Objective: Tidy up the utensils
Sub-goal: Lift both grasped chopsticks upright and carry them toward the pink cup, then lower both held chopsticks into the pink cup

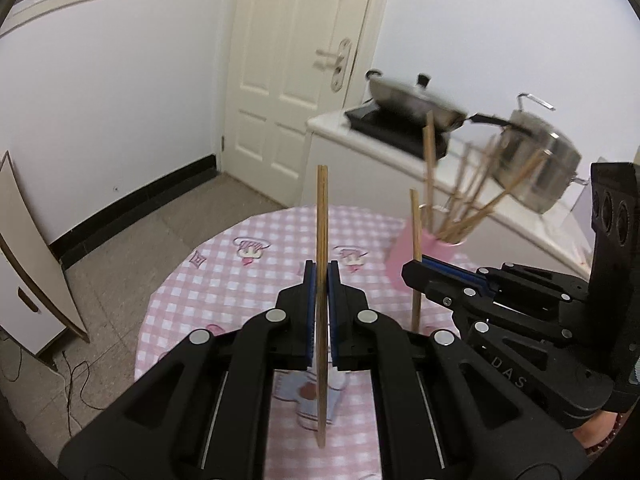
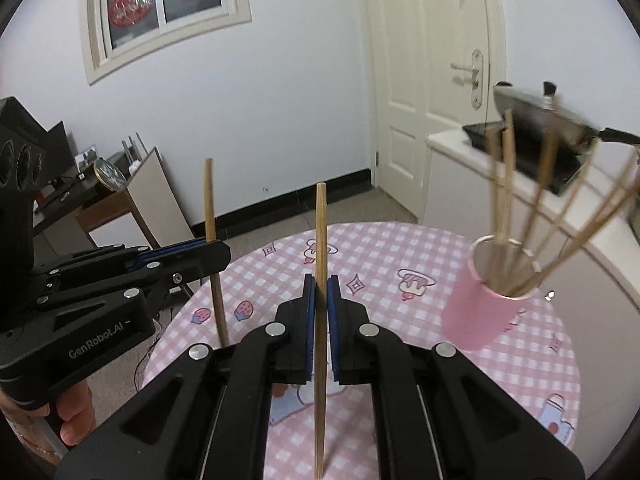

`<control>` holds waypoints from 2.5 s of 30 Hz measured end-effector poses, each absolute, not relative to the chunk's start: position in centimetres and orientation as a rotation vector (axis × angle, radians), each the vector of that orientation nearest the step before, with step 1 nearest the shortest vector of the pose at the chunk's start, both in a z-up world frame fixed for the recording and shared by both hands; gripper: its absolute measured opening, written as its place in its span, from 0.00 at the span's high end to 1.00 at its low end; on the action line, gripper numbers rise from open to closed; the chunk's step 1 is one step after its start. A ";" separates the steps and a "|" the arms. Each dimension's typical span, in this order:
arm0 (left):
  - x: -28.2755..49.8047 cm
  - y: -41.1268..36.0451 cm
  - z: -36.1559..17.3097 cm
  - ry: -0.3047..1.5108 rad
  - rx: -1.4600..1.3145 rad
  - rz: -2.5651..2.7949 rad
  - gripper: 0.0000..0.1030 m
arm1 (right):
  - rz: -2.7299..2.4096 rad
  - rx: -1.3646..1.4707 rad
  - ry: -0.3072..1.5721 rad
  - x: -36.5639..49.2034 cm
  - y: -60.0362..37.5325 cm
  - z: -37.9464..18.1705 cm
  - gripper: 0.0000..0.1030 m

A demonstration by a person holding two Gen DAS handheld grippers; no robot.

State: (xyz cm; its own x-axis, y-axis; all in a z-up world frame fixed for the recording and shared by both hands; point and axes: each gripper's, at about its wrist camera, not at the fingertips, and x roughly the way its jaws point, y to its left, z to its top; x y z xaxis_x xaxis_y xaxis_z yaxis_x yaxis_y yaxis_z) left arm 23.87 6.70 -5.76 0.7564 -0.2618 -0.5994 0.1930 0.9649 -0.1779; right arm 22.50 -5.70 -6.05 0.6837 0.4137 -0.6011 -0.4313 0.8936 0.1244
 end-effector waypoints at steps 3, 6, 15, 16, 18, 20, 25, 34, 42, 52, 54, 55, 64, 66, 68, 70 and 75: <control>22.1 5.3 -4.8 0.635 -0.100 -0.256 0.95 | 0.465 -0.020 0.628 20.9 -7.4 -5.2 0.95; 20.4 3.7 -3.9 0.596 -0.083 -0.256 0.95 | 0.450 -0.010 0.594 19.9 -9.0 -4.7 0.95; 17.1 -0.8 -3.4 0.547 -0.047 -0.285 0.95 | 0.418 0.018 0.541 17.1 -13.1 -4.1 0.95; 16.9 -1.1 -3.4 0.540 -0.043 -0.286 0.95 | 0.416 0.020 0.537 16.9 -13.4 -4.0 0.95; 16.8 -1.8 -3.2 0.532 -0.038 -0.291 0.95 | 0.408 0.027 0.520 16.6 -14.2 -3.6 0.95; 16.8 -2.4 -3.0 0.523 -0.040 -0.292 0.95 | 0.400 0.031 0.506 16.3 -14.8 -3.4 0.95; 16.8 -2.9 -2.1 0.488 -0.041 -0.285 0.95 | 0.369 0.033 0.449 15.9 -15.9 -2.5 0.95; 18.9 -3.4 0.6 0.410 -0.059 -0.260 0.95 | 0.302 0.038 0.350 17.8 -18.0 -1.0 0.95; 21.8 -4.1 3.7 0.309 -0.062 -0.238 0.95 | 0.256 0.027 0.234 20.0 -18.7 0.9 0.95; 27.1 -3.6 5.0 0.251 -0.126 -0.233 0.94 | 0.251 0.013 0.164 23.2 -18.0 1.5 0.95; 27.6 -3.9 5.0 0.235 -0.128 -0.238 0.94 | 0.253 0.012 0.156 23.6 -17.8 1.5 0.95; 27.9 -4.1 5.0 0.224 -0.130 -0.246 0.94 | 0.254 0.009 0.150 23.9 -17.7 1.5 0.95; 31.1 -4.9 2.2 0.260 -0.160 -0.300 0.94 | 0.250 -0.007 0.176 25.7 -17.3 -0.5 0.95; 31.5 -4.9 1.3 0.278 -0.163 -0.304 0.94 | 0.254 -0.004 0.193 26.0 -17.5 -1.0 0.95; 31.9 -4.7 0.5 0.302 -0.174 -0.310 0.94 | 0.257 -0.003 0.208 26.1 -17.6 -1.5 0.95; 32.2 -4.7 -0.2 0.318 -0.171 -0.312 0.94 | 0.262 -0.008 0.221 26.1 -17.5 -2.0 0.95; 32.7 -5.1 -2.1 0.371 -0.147 -0.323 0.94 | 0.270 -0.008 0.249 25.9 -17.4 -2.9 0.95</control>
State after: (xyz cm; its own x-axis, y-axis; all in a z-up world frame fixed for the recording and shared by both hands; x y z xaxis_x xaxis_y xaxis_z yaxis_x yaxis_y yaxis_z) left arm 32.68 -5.12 -2.11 0.8818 -0.3354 -0.3315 0.2820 0.9384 -0.1994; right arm 25.93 -17.37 -2.95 0.9332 0.2632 -0.2446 -0.2652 0.9639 0.0252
